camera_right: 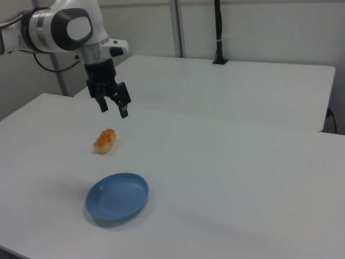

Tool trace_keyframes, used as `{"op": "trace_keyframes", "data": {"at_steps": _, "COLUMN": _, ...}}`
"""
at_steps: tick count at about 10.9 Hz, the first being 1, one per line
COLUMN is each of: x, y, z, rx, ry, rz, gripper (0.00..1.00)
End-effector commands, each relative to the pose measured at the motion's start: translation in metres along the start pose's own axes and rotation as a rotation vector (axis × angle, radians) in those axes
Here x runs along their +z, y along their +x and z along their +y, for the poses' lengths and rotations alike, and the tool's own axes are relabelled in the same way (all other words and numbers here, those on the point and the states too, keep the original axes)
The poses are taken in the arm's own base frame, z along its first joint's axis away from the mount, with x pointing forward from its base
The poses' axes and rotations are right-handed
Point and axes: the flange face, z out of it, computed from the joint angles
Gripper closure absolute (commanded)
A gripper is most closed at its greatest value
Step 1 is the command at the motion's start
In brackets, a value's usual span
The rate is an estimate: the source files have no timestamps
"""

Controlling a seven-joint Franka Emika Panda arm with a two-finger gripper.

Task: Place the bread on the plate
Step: 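Move the open gripper over the bread with orange topping and lower it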

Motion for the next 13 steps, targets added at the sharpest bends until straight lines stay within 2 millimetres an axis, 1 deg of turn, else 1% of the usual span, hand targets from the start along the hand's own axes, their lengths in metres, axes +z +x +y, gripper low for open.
{"op": "trace_keyframes", "data": {"at_steps": 1, "x": 0.004, "y": -0.002, "z": -0.009, "rx": -0.031, "ry": 0.010, "rz": -0.019, "gripper": 0.00}}
{"op": "trace_keyframes", "data": {"at_steps": 2, "x": 0.017, "y": 0.002, "z": -0.021, "rx": -0.046, "ry": 0.004, "rz": -0.032, "gripper": 0.00}}
{"op": "trace_keyframes", "data": {"at_steps": 3, "x": 0.021, "y": 0.001, "z": -0.036, "rx": -0.070, "ry": 0.002, "rz": -0.036, "gripper": 0.00}}
{"op": "trace_keyframes", "data": {"at_steps": 4, "x": 0.032, "y": 0.006, "z": -0.048, "rx": -0.073, "ry": 0.002, "rz": -0.039, "gripper": 0.00}}
{"op": "trace_keyframes", "data": {"at_steps": 5, "x": 0.027, "y": 0.014, "z": -0.069, "rx": -0.087, "ry": 0.010, "rz": 0.001, "gripper": 0.00}}
{"op": "trace_keyframes", "data": {"at_steps": 6, "x": 0.044, "y": 0.022, "z": -0.086, "rx": -0.087, "ry": 0.009, "rz": -0.006, "gripper": 0.00}}
{"op": "trace_keyframes", "data": {"at_steps": 7, "x": 0.054, "y": 0.034, "z": -0.108, "rx": -0.104, "ry": 0.033, "rz": 0.026, "gripper": 0.00}}
{"op": "trace_keyframes", "data": {"at_steps": 8, "x": 0.071, "y": 0.040, "z": -0.140, "rx": -0.128, "ry": 0.049, "rz": 0.042, "gripper": 0.00}}
{"op": "trace_keyframes", "data": {"at_steps": 9, "x": 0.096, "y": 0.041, "z": -0.173, "rx": -0.170, "ry": 0.036, "rz": 0.047, "gripper": 0.00}}
{"op": "trace_keyframes", "data": {"at_steps": 10, "x": 0.114, "y": 0.044, "z": -0.193, "rx": -0.191, "ry": 0.045, "rz": 0.070, "gripper": 0.00}}
{"op": "trace_keyframes", "data": {"at_steps": 11, "x": 0.138, "y": 0.052, "z": -0.205, "rx": -0.199, "ry": 0.054, "rz": 0.101, "gripper": 0.00}}
{"op": "trace_keyframes", "data": {"at_steps": 12, "x": 0.155, "y": 0.053, "z": -0.225, "rx": -0.220, "ry": 0.068, "rz": 0.137, "gripper": 0.00}}
{"op": "trace_keyframes", "data": {"at_steps": 13, "x": 0.169, "y": 0.055, "z": -0.237, "rx": -0.234, "ry": 0.076, "rz": 0.163, "gripper": 0.00}}
